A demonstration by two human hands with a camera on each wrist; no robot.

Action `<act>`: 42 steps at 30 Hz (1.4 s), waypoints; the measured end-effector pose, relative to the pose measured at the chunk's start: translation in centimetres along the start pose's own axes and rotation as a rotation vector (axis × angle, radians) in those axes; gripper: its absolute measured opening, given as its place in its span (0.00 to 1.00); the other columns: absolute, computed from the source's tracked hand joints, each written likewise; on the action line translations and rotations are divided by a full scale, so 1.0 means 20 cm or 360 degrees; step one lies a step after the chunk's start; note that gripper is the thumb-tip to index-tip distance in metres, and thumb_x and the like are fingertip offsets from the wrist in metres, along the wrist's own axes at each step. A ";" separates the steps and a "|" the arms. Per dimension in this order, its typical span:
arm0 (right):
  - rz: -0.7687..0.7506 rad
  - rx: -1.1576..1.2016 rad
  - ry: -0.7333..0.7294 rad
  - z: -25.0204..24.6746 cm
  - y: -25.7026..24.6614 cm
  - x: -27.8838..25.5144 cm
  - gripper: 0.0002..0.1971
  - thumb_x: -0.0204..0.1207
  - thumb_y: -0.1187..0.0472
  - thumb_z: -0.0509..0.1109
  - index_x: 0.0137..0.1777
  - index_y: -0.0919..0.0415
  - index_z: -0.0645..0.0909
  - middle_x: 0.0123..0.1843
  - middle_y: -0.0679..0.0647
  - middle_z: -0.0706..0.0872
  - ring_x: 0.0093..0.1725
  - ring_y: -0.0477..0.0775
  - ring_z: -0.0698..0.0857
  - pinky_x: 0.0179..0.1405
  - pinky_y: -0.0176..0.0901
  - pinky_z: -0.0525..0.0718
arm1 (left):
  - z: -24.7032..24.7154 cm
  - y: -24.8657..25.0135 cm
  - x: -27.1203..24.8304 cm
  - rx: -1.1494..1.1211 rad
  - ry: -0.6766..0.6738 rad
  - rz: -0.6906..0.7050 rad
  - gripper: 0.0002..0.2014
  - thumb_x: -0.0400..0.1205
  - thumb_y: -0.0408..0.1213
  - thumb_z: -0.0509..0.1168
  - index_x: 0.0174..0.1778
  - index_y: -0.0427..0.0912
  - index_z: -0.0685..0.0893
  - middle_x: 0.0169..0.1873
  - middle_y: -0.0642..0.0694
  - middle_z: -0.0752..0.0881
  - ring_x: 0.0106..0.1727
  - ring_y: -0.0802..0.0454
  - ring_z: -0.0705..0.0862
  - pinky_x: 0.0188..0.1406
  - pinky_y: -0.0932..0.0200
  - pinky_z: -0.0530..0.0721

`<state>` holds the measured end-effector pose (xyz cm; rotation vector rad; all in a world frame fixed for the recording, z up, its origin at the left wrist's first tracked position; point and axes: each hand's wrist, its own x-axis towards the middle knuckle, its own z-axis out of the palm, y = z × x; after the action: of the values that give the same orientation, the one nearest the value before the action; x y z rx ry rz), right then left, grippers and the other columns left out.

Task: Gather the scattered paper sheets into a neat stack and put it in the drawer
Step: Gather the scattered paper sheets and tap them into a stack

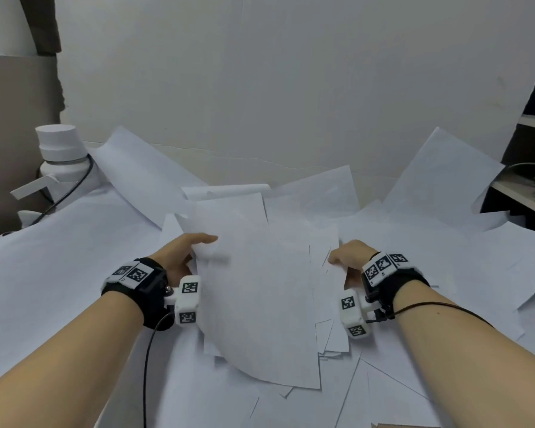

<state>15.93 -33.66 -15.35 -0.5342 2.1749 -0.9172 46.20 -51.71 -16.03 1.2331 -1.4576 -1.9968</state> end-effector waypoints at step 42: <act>0.0170 0.0447 0.0132 -0.07 0.12 -0.18 0.06 0.70 0.73 0.65 0.47 0.72 0.77 0.42 0.73 0.88 0.41 0.71 0.90 0.45 0.63 0.91 | 0.22 -0.06 0.04 -0.0078 0.0111 -0.0197 0.26 0.84 0.35 0.71 0.76 0.36 0.70 0.59 0.30 0.80 0.39 0.34 0.86 0.23 0.41 0.87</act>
<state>17.05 -29.26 -14.77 -0.2453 2.0774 -1.1790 42.31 -49.28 -17.06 1.3881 -1.3211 -2.0342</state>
